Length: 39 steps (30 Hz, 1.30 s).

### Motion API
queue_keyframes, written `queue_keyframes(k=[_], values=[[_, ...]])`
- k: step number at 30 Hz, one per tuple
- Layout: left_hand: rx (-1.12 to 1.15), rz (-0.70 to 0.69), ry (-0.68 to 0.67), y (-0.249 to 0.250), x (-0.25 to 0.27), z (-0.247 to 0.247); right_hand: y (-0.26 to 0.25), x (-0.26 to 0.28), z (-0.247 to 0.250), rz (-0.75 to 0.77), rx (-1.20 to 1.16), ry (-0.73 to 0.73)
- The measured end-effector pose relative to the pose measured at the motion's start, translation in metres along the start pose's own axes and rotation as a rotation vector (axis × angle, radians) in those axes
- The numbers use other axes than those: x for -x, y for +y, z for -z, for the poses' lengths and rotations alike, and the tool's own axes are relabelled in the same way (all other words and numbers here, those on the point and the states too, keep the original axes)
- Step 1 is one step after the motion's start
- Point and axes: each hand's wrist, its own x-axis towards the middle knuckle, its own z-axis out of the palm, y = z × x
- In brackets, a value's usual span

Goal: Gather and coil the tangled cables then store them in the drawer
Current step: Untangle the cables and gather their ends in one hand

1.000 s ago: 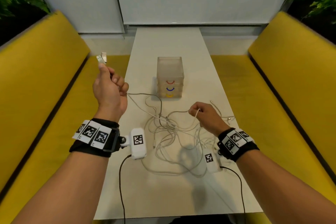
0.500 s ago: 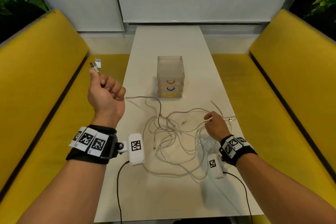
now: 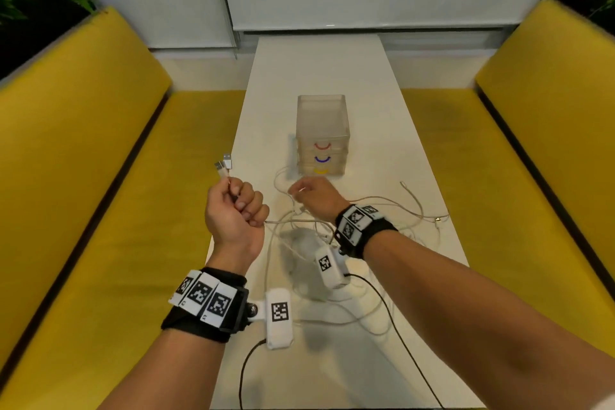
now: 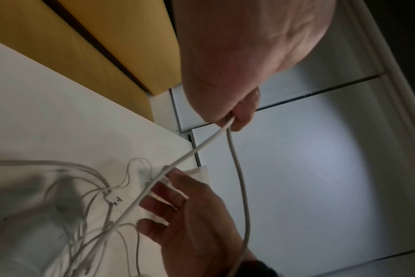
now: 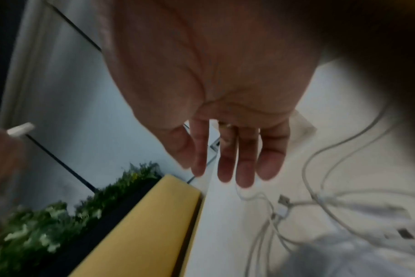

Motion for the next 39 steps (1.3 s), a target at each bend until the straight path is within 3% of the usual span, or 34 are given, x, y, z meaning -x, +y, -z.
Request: queue_keyframes(k=[7, 10, 16, 18, 21, 25, 27, 33, 39], values=[[-0.032, -0.038, 0.053, 0.002, -0.01, 0.003, 0.013, -0.012, -0.065, -0.059, 0.491, -0.423], [-0.031, -0.04, 0.032, 0.003, -0.012, 0.001, 0.024, -0.011, -0.077, -0.101, 0.503, -0.461], [-0.035, -0.034, 0.017, 0.0, -0.017, -0.001, 0.034, -0.006, -0.093, -0.035, 0.648, -0.371], [-0.043, -0.036, 0.019, -0.001, -0.018, 0.0, 0.031, -0.004, -0.09, -0.059, 0.587, -0.313], [-0.053, -0.053, 0.035, -0.002, -0.019, 0.002, 0.025, -0.001, -0.072, 0.024, 0.446, -0.246], [-0.06, -0.055, 0.069, -0.003, -0.02, 0.0, 0.007, 0.013, -0.039, -0.045, -0.084, -0.094], [-0.067, -0.044, 0.078, -0.005, -0.02, -0.004, -0.006, 0.024, -0.018, -0.082, -0.235, -0.081], [-0.123, 0.031, 0.141, -0.007, -0.015, -0.022, -0.048, 0.056, 0.036, -0.034, -0.453, -0.045], [-0.134, 0.09, 0.202, -0.008, -0.005, -0.036, -0.075, 0.082, 0.058, 0.055, -0.625, 0.005]])
